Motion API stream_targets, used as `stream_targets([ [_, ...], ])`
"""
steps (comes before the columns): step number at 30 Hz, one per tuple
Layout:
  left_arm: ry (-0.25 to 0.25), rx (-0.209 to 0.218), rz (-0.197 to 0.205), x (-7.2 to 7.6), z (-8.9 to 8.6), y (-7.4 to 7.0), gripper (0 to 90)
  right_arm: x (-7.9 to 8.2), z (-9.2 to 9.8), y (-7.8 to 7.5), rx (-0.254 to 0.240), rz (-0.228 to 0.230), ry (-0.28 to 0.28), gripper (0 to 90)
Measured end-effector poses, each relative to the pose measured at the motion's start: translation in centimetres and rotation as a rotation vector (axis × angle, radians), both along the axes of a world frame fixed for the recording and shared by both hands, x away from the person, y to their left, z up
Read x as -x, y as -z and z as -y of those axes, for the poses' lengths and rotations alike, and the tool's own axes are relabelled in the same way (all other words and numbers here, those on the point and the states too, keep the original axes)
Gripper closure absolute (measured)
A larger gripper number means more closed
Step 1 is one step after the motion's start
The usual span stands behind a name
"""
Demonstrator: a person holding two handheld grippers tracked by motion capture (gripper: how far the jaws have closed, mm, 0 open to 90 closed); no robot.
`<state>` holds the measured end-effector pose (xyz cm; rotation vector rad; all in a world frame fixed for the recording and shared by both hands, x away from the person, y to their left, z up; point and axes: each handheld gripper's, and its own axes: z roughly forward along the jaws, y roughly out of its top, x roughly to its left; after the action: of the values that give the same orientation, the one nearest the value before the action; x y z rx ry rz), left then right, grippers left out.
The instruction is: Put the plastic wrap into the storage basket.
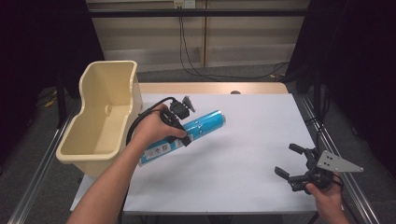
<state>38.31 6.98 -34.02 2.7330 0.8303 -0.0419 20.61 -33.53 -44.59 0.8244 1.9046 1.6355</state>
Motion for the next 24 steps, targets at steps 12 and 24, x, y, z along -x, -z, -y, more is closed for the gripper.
stream_targets([
  [12,-0.140,0.024,-0.010,0.0,-1.8,-3.5,31.9,0.0,0.0,0.0,0.000,0.000,0.002,0.5],
  [24,-0.295,0.043,0.001,-0.2,-5.1,-6.2,31.9,0.1,0.0,0.0,-0.007,0.000,0.005,0.5],
])
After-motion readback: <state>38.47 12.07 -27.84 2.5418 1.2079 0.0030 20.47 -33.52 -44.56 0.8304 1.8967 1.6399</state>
